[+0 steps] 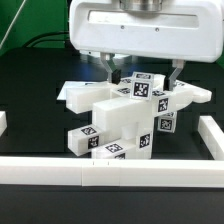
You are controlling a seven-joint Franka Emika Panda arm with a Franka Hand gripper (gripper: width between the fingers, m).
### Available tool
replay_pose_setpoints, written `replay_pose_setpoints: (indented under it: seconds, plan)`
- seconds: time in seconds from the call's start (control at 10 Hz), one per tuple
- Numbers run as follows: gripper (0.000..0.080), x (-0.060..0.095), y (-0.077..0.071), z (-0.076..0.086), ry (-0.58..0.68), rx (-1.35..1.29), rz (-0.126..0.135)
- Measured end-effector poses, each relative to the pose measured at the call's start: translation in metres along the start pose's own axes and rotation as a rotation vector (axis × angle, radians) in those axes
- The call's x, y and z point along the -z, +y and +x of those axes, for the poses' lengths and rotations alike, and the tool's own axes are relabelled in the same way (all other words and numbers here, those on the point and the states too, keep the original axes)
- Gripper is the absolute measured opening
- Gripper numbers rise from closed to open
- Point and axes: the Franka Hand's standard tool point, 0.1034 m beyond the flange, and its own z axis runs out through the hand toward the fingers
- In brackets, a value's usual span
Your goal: Assemble chair
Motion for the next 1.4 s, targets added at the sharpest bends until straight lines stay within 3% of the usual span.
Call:
replay_pose_setpoints:
  seconds: [0.2,0.7,1.4]
  plan:
    - [0.0296,0.0001,0.0008,0.0003,0.0,-0.003,0.0]
    - [0.0284,0.0,0.0006,0.0001,-0.002,-0.085,0.003]
    - [0.0284,-0.0005,-0.007,0.001,0.0,-0.727,0.032]
